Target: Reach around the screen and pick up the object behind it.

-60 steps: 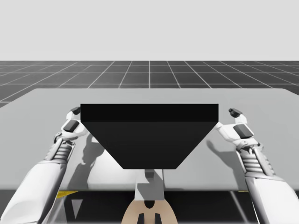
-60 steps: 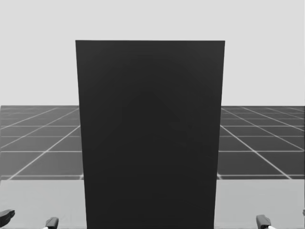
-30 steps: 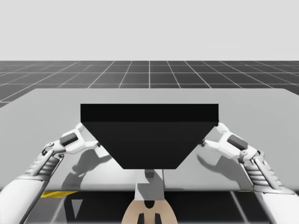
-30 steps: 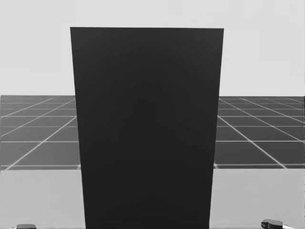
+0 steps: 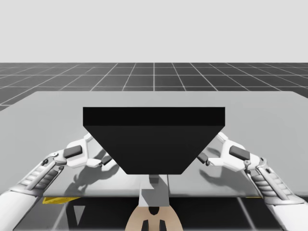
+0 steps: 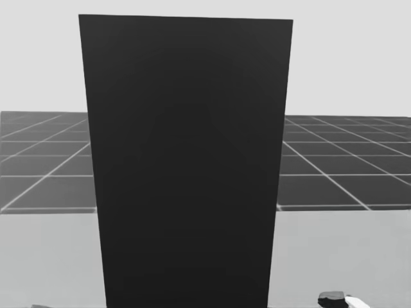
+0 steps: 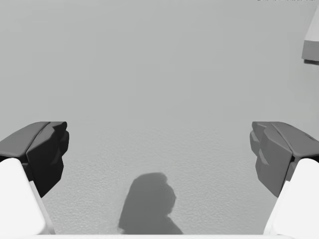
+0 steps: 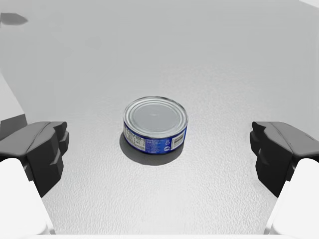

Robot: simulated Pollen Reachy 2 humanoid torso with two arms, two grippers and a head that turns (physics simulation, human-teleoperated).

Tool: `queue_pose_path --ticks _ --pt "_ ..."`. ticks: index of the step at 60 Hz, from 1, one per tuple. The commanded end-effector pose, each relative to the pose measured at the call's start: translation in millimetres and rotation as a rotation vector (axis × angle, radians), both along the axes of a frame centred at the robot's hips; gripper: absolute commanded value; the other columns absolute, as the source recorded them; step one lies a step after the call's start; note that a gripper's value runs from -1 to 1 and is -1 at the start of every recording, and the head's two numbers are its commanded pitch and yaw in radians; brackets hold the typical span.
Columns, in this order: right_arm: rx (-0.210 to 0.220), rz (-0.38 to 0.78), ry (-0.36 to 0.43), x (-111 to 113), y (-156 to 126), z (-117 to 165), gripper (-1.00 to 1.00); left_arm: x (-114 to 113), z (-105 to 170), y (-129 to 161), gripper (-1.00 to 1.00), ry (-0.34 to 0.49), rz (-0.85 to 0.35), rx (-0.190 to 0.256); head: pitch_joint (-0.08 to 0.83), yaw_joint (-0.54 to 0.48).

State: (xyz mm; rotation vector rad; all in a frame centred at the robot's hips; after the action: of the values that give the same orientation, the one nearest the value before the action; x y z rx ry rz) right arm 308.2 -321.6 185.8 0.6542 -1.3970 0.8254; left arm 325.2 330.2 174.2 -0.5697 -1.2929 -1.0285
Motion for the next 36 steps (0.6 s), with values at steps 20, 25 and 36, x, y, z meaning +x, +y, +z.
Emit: queue_pose_path --ticks 20,25,36 --pt "0.036 0.122 -0.027 73 54 -38 -1.00 -1 1 -6 -1.00 0.039 -0.120 -0.007 0.142 -0.09" --pt "0.040 0.142 -0.008 79 66 -48 -1.00 -3 3 -7 -1.00 0.032 -0.127 -0.005 0.144 -0.09" --pt "0.036 0.190 0.027 85 86 -70 -1.00 -7 7 -12 -1.00 0.017 -0.149 -0.006 0.152 -0.09"
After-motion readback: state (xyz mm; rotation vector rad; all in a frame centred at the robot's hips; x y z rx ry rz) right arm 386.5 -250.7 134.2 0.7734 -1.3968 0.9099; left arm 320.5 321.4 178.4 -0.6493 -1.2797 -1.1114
